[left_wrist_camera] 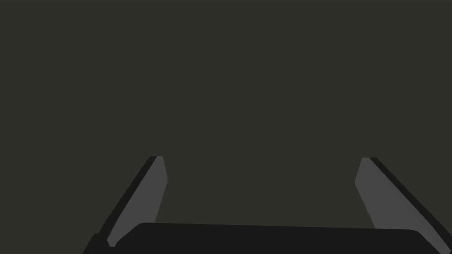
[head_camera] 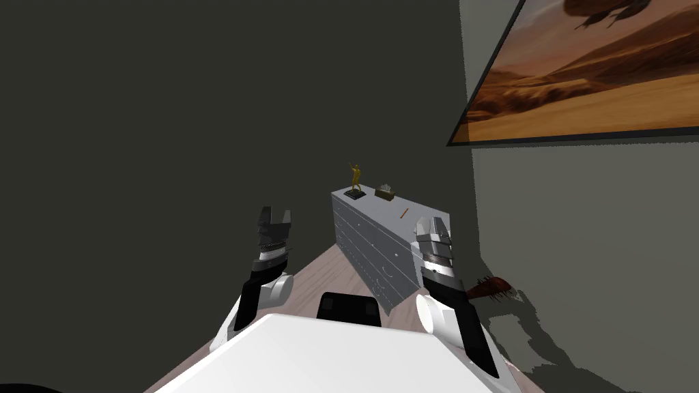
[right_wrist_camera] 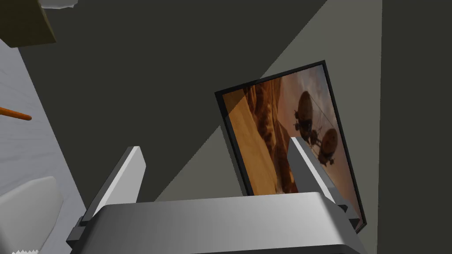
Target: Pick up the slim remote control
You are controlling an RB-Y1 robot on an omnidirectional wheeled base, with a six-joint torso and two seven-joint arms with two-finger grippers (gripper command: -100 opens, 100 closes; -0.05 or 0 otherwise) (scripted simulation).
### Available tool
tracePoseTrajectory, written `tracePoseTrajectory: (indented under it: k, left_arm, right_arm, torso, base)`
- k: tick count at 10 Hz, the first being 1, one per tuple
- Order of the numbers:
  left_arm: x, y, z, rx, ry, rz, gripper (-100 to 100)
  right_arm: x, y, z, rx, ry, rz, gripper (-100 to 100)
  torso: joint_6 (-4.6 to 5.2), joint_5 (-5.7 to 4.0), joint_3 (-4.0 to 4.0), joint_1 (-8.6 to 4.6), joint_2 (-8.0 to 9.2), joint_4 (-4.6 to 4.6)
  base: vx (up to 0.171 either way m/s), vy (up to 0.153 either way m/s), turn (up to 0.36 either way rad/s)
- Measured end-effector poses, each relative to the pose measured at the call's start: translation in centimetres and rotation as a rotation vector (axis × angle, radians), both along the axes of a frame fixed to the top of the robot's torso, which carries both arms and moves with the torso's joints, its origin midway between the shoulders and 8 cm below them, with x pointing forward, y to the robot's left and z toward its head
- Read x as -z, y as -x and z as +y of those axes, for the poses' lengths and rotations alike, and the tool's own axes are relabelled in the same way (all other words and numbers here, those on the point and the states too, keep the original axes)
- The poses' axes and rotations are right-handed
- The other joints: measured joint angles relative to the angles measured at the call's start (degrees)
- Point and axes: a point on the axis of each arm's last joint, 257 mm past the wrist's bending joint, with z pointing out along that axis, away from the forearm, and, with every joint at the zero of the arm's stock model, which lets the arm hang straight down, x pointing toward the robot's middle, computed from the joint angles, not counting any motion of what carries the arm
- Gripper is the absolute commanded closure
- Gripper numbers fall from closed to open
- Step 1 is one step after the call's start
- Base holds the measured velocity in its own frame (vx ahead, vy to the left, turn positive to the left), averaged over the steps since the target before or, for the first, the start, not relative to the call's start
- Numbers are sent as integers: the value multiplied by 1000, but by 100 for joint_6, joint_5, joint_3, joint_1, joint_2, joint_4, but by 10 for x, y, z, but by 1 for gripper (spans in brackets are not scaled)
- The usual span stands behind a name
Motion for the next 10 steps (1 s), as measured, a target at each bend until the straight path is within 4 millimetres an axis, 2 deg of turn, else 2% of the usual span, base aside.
tracePoseTrajectory:
  k: [3, 10]
  left_arm:
    - [0, 0, 0, 0, 0, 0, 0]
    - [0, 0, 0, 0, 0, 0, 0]
  right_arm:
    - [17, -2, 0, -50, -16, 61, -100]
    - [82, 4, -23, -106, -193, 260, -100]
  torso:
    - [1, -3, 27, -14, 47, 10]
    - [0, -3, 23, -13, 38, 9]
  base:
    - [-130, -41, -1]
    - [-112, -30, 13]
